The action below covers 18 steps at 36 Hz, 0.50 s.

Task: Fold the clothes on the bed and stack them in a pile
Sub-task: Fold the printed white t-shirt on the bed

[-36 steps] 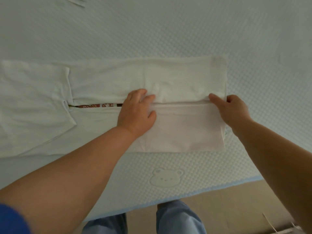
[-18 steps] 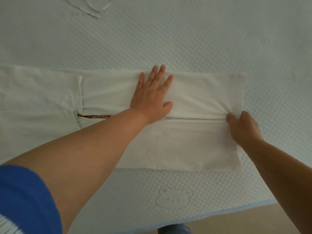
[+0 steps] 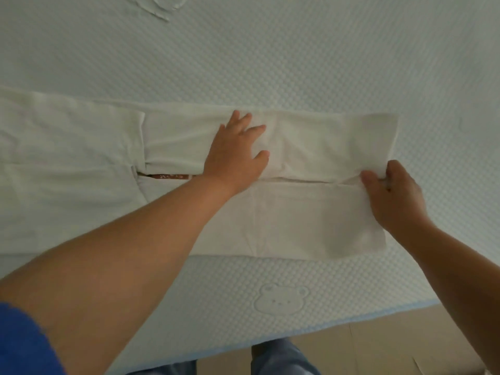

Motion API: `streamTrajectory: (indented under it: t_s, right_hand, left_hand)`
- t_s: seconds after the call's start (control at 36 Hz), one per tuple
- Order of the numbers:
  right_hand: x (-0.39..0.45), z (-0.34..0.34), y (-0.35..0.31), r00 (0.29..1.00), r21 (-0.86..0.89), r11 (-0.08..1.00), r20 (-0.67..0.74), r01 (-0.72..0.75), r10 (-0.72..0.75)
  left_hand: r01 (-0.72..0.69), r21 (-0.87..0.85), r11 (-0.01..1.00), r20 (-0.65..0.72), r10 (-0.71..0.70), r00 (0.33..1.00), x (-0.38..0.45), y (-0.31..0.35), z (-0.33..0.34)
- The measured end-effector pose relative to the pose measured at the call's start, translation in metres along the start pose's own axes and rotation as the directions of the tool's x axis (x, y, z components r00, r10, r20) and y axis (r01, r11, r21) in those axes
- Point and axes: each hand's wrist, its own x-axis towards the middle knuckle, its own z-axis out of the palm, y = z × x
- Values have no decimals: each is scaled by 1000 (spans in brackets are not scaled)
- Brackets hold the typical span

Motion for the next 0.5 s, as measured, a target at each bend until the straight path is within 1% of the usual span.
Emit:
streamTrajectory:
  t_s: [0.06,0.11,0.14,0.17,0.19,0.25,0.28,0.31,0.33,0.44,0.5]
  right_hand:
    - [-13,-5,-26,998,-15,998,2,68,-68]
    - [-29,-5,-56,991,-21,991,31,131,-131]
    - [-37,-4,-72,986,-20,987,53,157,-156]
    - [-44,-1,-88,980,-16,983,77,183,-181]
    - [-51,3,-104,973,-5,978,101,208,-207]
    - [-63,16,-137,957,38,970,154,241,-244]
    - [-68,26,-152,949,60,966,180,252,-259]
    - [-73,38,-168,939,77,960,201,268,-279]
    - [-77,51,-183,929,91,953,214,288,-301]
    - [-91,118,-237,894,150,935,278,321,-352]
    - [-98,154,-258,864,185,939,372,289,-339]
  left_hand:
    - [121,-203,972,-98,-144,985,-22,-7,-11]
    - [259,-383,887,-122,-326,937,-42,-18,-25]
    - [333,-482,811,-94,-425,900,-51,-25,-32]
    - [394,-581,712,-48,-514,857,-58,-33,-40]
    - [437,-674,596,10,-584,812,-64,-41,-47]
    - [480,-807,344,149,-669,728,-74,-58,-63]
    - [487,-841,238,212,-683,699,-79,-67,-71]
    - [487,-857,166,256,-684,683,-83,-76,-79]
    - [488,-864,126,286,-675,680,-87,-85,-87]
    - [521,-853,36,401,-593,698,-98,-128,-110]
    - [547,-837,-14,465,-544,699,-100,-149,-116]
